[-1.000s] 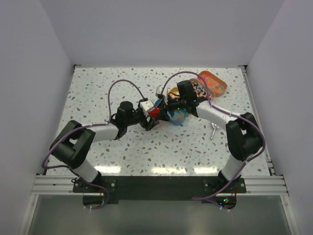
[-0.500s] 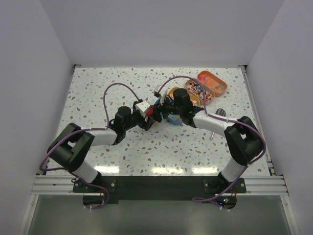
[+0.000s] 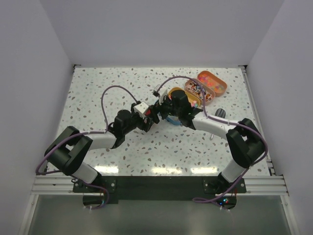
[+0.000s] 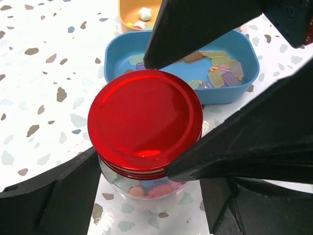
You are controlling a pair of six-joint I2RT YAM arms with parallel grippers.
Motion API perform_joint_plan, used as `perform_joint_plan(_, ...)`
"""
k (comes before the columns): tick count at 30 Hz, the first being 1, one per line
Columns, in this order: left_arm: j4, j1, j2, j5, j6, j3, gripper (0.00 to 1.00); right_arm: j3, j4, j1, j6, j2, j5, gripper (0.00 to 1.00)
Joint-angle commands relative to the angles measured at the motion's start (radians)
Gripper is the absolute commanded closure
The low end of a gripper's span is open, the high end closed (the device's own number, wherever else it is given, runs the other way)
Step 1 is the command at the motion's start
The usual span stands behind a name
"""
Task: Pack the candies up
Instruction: Screw the bottle lid onto the packing bottle.
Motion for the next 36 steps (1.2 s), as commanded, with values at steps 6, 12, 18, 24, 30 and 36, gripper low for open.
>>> perform_joint_plan(6, 0.064, -0.031, 0.008, 0.064, 0.032, 0.022, 0.81, 0.079, -0.323, -0.034, -0.180, -0.057, -0.204, 0.01)
perform_joint_plan(12, 0.059, -0.031, 0.031, 0.168, 0.064, 0.039, 0.81, 0.115, -0.378, -0.194, -0.305, -0.046, -0.529, 0.01)
perform_joint_plan(18, 0.012, -0.004, 0.060, 0.300, 0.100, 0.088, 0.84, 0.306, -0.705, -0.249, -0.665, 0.056, -0.701, 0.01)
perform_joint_plan(24, -0.073, 0.015, 0.072, 0.412, 0.139, 0.142, 0.84, 0.417, -0.858, -0.255, -0.857, 0.127, -0.736, 0.02)
perform_joint_plan(30, -0.111, 0.024, 0.077, 0.465, 0.150, 0.159, 0.84, 0.538, -1.114, -0.255, -1.067, 0.233, -0.779, 0.02)
perform_joint_plan(36, -0.131, 0.035, 0.085, 0.488, 0.155, 0.177, 0.84, 0.524, -1.095, -0.255, -1.066, 0.231, -0.775, 0.04)
